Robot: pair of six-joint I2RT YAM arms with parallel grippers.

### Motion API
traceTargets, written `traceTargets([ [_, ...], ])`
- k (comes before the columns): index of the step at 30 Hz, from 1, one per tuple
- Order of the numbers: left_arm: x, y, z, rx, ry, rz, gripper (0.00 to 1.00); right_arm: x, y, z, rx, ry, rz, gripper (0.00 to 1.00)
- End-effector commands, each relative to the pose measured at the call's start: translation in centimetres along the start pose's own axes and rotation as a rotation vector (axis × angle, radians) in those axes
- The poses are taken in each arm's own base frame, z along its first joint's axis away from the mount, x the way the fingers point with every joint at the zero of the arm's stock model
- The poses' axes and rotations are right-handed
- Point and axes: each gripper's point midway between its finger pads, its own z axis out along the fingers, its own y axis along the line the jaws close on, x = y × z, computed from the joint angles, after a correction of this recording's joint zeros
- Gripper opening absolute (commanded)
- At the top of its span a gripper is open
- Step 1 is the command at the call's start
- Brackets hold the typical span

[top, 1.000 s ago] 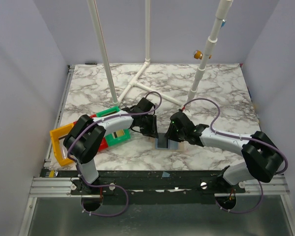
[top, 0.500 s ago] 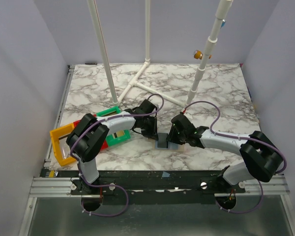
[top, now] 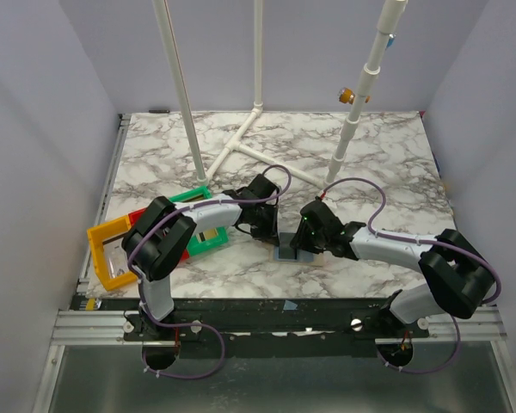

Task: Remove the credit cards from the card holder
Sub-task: Remove the credit card from the card holder.

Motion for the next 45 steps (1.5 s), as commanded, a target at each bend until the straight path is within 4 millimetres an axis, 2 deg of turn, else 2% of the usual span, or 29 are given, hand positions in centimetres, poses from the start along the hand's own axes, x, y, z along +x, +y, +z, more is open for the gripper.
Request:
traceTargets([
  [1,0.3,1.2,0.9,-0.067,0.016,-0.004,0.01,0.2,-0.5,0.2,-0.001,0.007,0.022,0.35],
  [12,0.6,1.8,1.2,-0.095,0.031,-0.013,0.0,0.8,-0.8,-0.2,-0.087,0.036,0.085,0.28],
  [14,0.7,1.9,1.2,-0.098,0.033,-0.014,0.0,0.3,-0.3,-0.3,-0.125,0.017,0.103,0.27],
  [22,0.7,2.0,1.2,-0.107,0.037,-0.017,0.0,0.1,0.3,-1.2,-0.2,0.025,0.137,0.23],
  [30,0.6,1.9,1.2,-0.105,0.036,-0.016,0.0,0.3,0.0,-0.8,-0.202,0.035,0.149,0.18],
  [35,0.6,1.9,1.1,-0.106,0.035,-0.016,0.0,0.4,-1.0,-0.6,-0.172,0.032,0.159,0.19],
  [45,0.6,1.9,1.1,-0.105,0.036,-0.016,0.0,1.0,-1.1,-0.1,-0.174,0.057,0.161,0.19],
])
